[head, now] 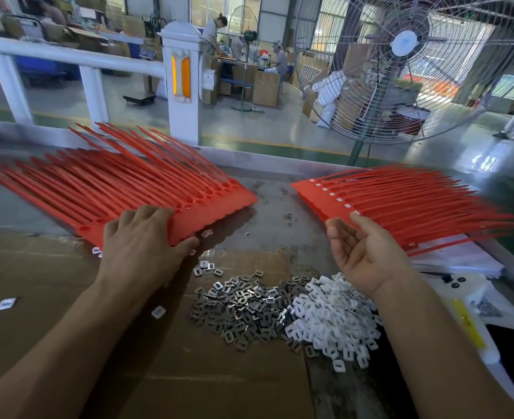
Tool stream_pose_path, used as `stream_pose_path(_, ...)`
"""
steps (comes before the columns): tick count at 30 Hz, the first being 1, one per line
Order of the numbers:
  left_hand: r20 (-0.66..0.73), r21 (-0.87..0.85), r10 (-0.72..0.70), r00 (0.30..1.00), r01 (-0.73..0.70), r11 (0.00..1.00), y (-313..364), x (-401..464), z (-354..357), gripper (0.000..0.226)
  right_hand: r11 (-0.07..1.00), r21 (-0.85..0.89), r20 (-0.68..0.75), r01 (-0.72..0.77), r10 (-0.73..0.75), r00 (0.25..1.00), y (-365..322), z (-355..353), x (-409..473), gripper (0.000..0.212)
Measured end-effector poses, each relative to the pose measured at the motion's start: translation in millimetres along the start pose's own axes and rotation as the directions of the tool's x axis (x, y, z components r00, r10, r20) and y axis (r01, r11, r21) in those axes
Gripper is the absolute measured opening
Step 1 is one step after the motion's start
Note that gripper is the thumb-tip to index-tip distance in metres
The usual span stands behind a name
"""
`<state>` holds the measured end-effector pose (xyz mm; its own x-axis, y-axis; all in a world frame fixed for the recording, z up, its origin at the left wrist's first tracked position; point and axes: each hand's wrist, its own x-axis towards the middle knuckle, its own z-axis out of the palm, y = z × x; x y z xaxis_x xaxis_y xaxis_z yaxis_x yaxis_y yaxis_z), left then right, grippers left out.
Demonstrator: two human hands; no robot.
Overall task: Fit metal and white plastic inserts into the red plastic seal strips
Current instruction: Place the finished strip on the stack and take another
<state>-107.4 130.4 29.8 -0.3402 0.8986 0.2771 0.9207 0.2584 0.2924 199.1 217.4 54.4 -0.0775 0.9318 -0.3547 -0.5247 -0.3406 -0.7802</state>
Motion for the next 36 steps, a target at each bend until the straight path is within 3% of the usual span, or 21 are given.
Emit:
stream_pose_path(5,-0.025,0.019,0.019,1.0,-0.019,1.0,-0.3,1.4,-1.3,0.057,0.978,-0.193,0.11,0.08,-0.059,0.992,9.8,5.9,-3.1,0.025)
stream_pose_path(9,-0.194,-0.1,0.091,0.977,-0.112,0.989,2.4,2.6,-0.7,0.039,0.959,-0.26,0.151,0.117,-0.079,0.985,15.0,8.7,-4.4,0.024)
stream_pose_path(14,-0.555,-0.197,0.109,0.825,-0.258,0.946,13.2,-0.3,-8.8,0.035,0.942,-0.31,0.246,0.131,-0.054,0.968,20.6,12.6,-7.4,0.027)
stream_pose_path(18,-0.648,-0.164,0.227,0.727,-0.425,0.89,26.2,-12.0,-13.8,0.033,0.937,-0.321,0.364,0.14,-0.014,0.931,25.2,19.9,-12.7,0.05)
stream_pose_path(23,-0.533,-0.107,0.475,0.7,-0.613,0.783,44.2,-24.0,-10.6,0.03,0.917,-0.341,0.467,0.208,-0.027,0.884,30.2,25.2,-17.7,0.077)
stream_pose_path(27,-0.347,-0.014,0.683,0.642,-0.732,0.681,50.1,-24.9,-4.1,0.024,0.927,-0.282,0.423,0.247,-0.111,0.899,32.7,32.4,-19.0,0.095)
stream_pose_path(31,-0.154,0.046,0.792,0.591,-0.796,0.603,46.9,-26.0,-3.7,0.029,0.927,-0.228,0.344,0.299,-0.21,0.915,28.3,29.7,-14.5,0.093)
stream_pose_path(36,0.028,0.012,0.803,0.595,-0.804,0.595,49.8,-29.7,-4.6,0.036,0.791,-0.406,0.414,0.457,-0.286,0.864,30.1,25.0,-10.1,0.102)
